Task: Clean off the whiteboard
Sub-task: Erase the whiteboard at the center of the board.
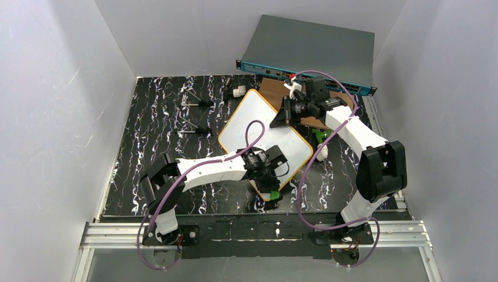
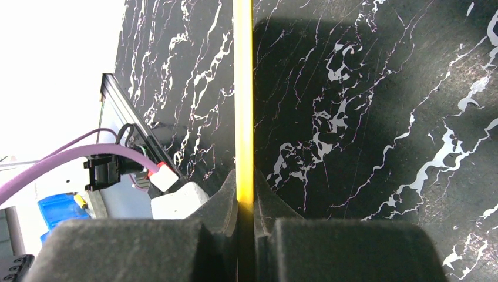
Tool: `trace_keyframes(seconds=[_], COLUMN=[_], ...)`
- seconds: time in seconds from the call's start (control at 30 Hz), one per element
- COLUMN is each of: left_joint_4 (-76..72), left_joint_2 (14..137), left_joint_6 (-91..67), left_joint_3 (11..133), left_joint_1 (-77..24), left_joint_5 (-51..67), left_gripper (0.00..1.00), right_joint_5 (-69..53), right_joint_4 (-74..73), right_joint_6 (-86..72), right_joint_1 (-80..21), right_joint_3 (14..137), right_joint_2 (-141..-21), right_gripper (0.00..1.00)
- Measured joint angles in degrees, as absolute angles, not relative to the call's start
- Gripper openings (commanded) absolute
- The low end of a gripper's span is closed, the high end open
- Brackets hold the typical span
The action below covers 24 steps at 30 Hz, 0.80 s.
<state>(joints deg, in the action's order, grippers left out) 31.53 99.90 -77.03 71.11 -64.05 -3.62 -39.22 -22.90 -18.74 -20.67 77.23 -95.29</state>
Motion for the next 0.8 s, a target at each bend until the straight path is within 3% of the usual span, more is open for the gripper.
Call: trace_keyframes(seconds=[0.43, 0.6, 0.8], left_joint_4=[16.84, 4.23, 1.96], left_joint_2=[95.94, 90.48, 78.26], left_joint_6=[-71.57, -60.23, -43.35], left_joint_3=[72.29, 64.9, 52.66], left_joint_1=[-62.98, -61.08, -58.37], left_joint_5=[-2.52, -0.14, -2.9], left_gripper=[0.0, 0.0, 0.0], right_joint_5=[-39.51, -39.44, -39.83], right_joint_4=[-22.17, -21.43, -21.23], right_joint_6=[-19.0, -19.59, -18.81], right_joint_1=[-20.14, -20.62, -21.26], right_joint_3=[76.42, 75.96, 75.05], right_joint_2=[-95.29, -95.2, -94.54], right_gripper=[0.01, 0.01, 0.01])
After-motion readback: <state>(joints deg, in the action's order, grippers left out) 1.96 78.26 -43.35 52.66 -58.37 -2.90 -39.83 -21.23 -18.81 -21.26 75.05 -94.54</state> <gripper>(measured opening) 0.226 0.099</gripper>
